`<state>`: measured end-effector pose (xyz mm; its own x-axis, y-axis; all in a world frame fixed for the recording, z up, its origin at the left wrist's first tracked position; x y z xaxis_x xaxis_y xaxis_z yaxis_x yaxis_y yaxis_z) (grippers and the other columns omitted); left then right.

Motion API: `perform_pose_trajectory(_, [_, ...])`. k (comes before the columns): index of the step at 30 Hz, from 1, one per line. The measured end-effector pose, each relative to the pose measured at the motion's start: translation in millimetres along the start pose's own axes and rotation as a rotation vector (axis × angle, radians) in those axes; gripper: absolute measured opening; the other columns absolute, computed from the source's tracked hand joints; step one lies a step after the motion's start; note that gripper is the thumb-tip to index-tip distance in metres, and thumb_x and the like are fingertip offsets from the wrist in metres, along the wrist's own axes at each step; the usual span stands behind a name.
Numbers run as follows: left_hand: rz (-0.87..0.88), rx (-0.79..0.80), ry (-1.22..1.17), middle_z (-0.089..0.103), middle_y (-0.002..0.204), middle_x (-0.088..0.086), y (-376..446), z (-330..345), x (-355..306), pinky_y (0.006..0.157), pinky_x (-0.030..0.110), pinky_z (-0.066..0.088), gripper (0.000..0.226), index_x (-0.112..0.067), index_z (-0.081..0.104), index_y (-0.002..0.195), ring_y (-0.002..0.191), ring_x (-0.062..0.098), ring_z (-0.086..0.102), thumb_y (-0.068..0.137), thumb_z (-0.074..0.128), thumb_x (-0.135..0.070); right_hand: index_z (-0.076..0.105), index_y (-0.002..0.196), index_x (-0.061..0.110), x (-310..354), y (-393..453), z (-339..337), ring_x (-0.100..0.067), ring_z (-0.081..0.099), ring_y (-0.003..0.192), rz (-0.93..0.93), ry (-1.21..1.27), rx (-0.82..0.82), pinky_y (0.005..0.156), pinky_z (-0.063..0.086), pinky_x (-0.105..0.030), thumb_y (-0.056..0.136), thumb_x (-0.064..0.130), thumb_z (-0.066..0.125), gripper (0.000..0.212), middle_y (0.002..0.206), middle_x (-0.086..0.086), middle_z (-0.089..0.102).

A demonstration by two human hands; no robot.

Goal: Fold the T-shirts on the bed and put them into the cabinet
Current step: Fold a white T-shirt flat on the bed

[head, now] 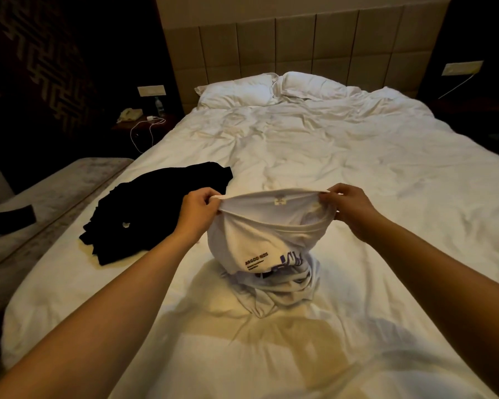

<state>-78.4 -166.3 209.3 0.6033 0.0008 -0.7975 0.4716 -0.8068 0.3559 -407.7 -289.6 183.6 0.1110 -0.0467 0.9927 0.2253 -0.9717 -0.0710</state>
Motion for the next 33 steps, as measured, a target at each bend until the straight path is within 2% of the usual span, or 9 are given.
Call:
perform_pose_trajectory(4, [0.032,-0.129,0.043,0.067,0.079,0.000,6.3,-21.6,-13.4,0.064,0.020,0.047,0.011,-0.013,0.068,0.084,0.073,0.010,0.061,0.089,0.062,-0.006,0.060,0.078,0.015,8.6,2.3,-21.9,-0.025,0.056,0.078,-0.066,-0.039,-0.253,0.070,0.049,-0.041,0.087,0.015,0.062,0.009,0.084,-0.009,0.061])
perform_pose_trajectory(6, [0.051,-0.130,0.067,0.066,0.079,-0.001,10.0,-24.8,-19.3,0.061,0.013,0.044,0.013,-0.013,0.070,0.085,0.071,0.007,0.059,0.088,0.061,-0.004,0.059,0.082,0.012,10.7,3.0,-20.5,-0.026,0.057,0.082,-0.049,-0.038,-0.264,0.075,0.053,-0.043,0.090,0.017,0.058,0.009,0.087,-0.009,0.059])
perform_pose_trajectory(9, [0.027,-0.053,0.045,0.067,0.083,0.002,14.1,-20.1,-13.1,0.065,0.019,0.044,0.017,-0.010,0.070,0.086,0.075,0.011,0.059,0.091,0.056,-0.002,0.058,0.082,0.008,4.8,4.7,1.5,-0.026,0.055,0.078,0.048,-0.062,-0.055,0.075,0.052,-0.042,0.093,0.015,0.053,0.013,0.086,-0.013,0.055])
perform_pose_trajectory(12, [-0.032,0.016,0.019,0.062,0.080,0.002,15.7,-17.8,-1.1,0.067,0.028,0.042,0.020,-0.012,0.065,0.082,0.075,0.014,0.056,0.096,0.052,-0.005,0.060,0.078,0.010,7.7,1.3,15.9,-0.023,0.049,0.076,-0.013,-0.181,0.165,0.071,0.041,-0.038,0.090,0.019,0.057,0.015,0.080,-0.009,0.053])
perform_pose_trajectory(15, [-0.081,0.051,-0.042,0.054,0.074,0.003,17.0,-19.0,10.0,0.064,0.033,0.043,0.027,-0.015,0.057,0.078,0.069,0.019,0.052,0.099,0.044,-0.004,0.065,0.091,0.005,2.3,-9.8,25.8,-0.018,0.057,0.076,0.007,-0.179,0.387,0.066,0.045,-0.026,0.094,0.016,0.054,0.016,0.083,-0.008,0.060])
perform_pose_trajectory(18, [-0.171,0.091,-0.136,0.047,0.074,0.010,16.4,-16.6,17.2,0.051,0.038,0.053,0.030,-0.013,0.053,0.083,0.062,0.028,0.052,0.104,0.033,-0.008,0.070,0.103,0.002,1.5,-13.3,23.9,-0.021,0.062,0.089,0.005,-0.245,0.507,0.080,0.049,-0.031,0.089,0.008,0.053,0.023,0.095,-0.010,0.067])
perform_pose_trajectory(25, [-0.254,0.107,-0.264,0.046,0.071,0.005,21.8,-10.2,1.0,0.047,0.028,0.042,0.029,-0.014,0.052,0.080,0.062,0.018,0.046,0.101,0.033,-0.008,0.069,0.118,0.003,15.7,-32.9,6.9,-0.019,0.067,0.103,0.011,-0.379,0.752,0.090,0.051,-0.027,0.088,-0.002,0.066,0.031,0.113,-0.015,0.072])
perform_pose_trajectory(30, [-0.348,0.212,-0.271,0.044,0.075,0.007,22.5,9.1,3.9,0.052,0.031,0.040,0.026,-0.014,0.057,0.081,0.063,0.020,0.044,0.102,0.042,-0.016,0.074,0.100,0.002,25.2,-22.5,-11.6,-0.020,0.068,0.093,-0.049,-0.322,0.558,0.085,0.055,-0.031,0.086,0.010,0.074,0.016,0.098,-0.013,0.074])
perform_pose_trajectory(33, [-0.400,0.443,-0.338,0.055,0.092,0.009,11.0,31.9,5.5,0.060,0.030,0.048,0.016,-0.005,0.066,0.103,0.079,0.021,0.053,0.096,0.056,-0.016,0.073,0.087,0.005,26.4,-9.0,-28.2,-0.021,0.063,0.082,-0.118,-0.343,0.362,0.078,0.051,-0.038,0.085,0.019,0.077,0.015,0.083,-0.010,0.070])
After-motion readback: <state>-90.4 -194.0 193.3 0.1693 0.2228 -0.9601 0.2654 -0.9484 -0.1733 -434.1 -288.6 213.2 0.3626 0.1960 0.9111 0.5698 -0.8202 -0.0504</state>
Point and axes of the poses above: each hand's wrist, its own y-axis towards the middle knuckle, its own z-axis out of the palm, x = y × z, the point moved 10 cm from there along y, towards the middle knuckle
